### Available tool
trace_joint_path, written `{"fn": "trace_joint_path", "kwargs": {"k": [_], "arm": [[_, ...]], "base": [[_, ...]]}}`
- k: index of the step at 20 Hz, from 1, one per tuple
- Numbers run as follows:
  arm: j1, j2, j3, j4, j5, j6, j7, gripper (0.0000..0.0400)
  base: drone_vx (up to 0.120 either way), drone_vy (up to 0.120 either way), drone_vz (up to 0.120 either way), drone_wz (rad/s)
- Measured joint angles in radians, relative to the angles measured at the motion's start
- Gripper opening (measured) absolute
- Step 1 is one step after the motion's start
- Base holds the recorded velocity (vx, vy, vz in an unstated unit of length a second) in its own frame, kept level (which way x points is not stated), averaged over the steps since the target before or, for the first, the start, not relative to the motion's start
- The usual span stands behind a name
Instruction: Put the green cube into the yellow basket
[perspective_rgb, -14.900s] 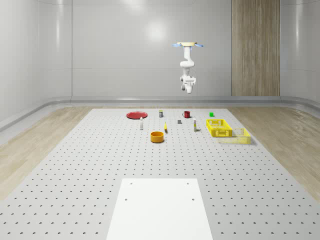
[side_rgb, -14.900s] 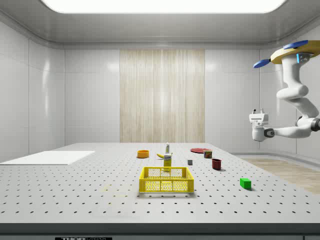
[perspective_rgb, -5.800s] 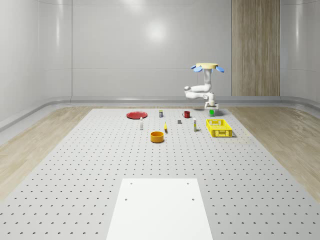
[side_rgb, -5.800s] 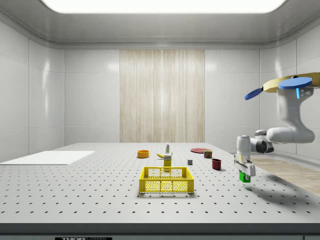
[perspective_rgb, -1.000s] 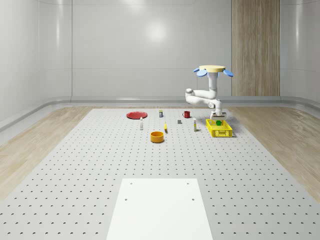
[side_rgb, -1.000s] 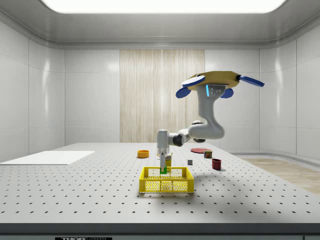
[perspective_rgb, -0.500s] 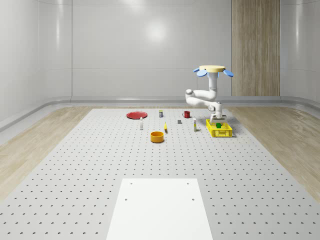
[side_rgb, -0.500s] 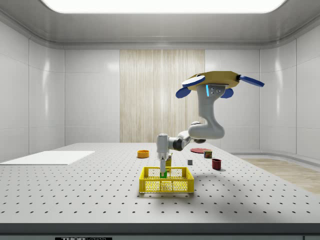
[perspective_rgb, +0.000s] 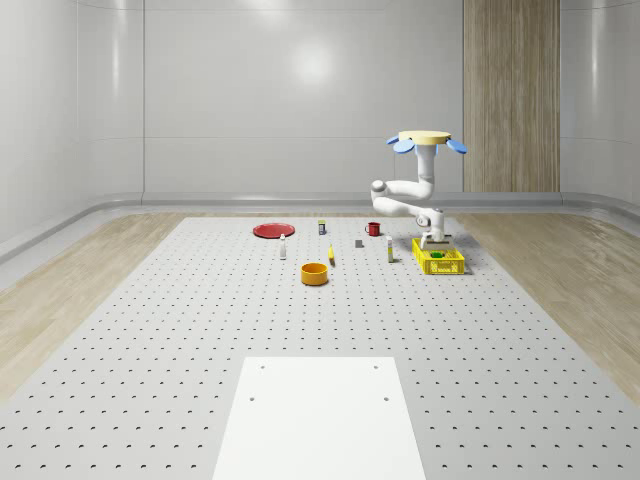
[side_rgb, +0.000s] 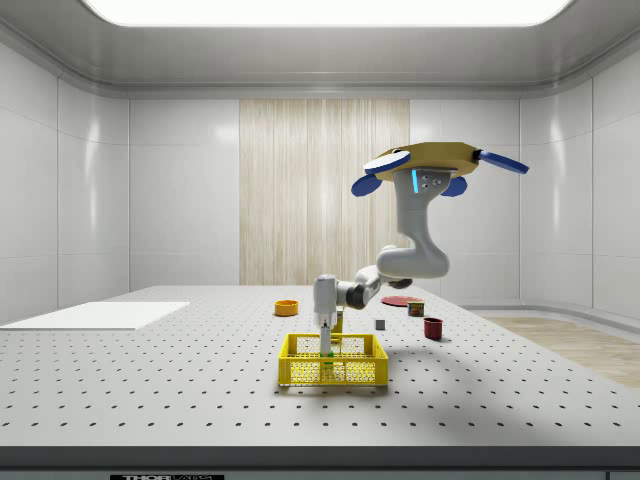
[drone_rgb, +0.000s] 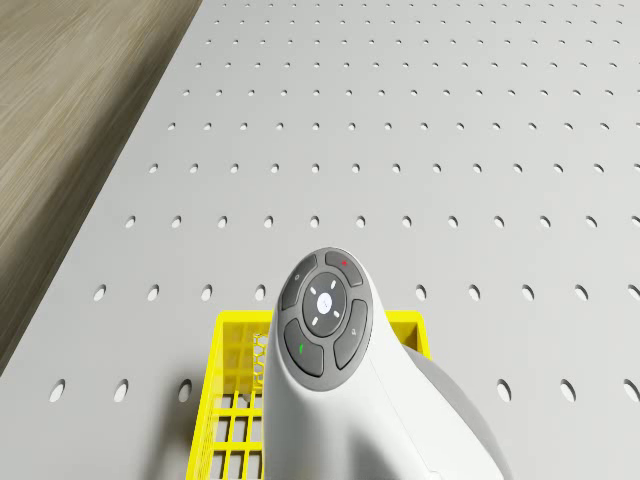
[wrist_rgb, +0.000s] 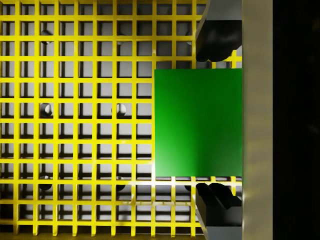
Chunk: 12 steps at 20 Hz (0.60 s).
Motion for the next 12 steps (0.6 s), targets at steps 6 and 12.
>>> {"fn": "trace_joint_path", "kwargs": {"k": [6, 12], "arm": [[0.018, 0.001, 0.071, -0.027, 0.064, -0.034, 0.002, 0.0393], [0.028, 0.001, 0.134, -0.045, 0.123, -0.059, 0.003, 0.0398]], "base": [[0.000, 0.000, 0.000, 0.000], [0.000, 0.000, 0.000, 0.000]]}}
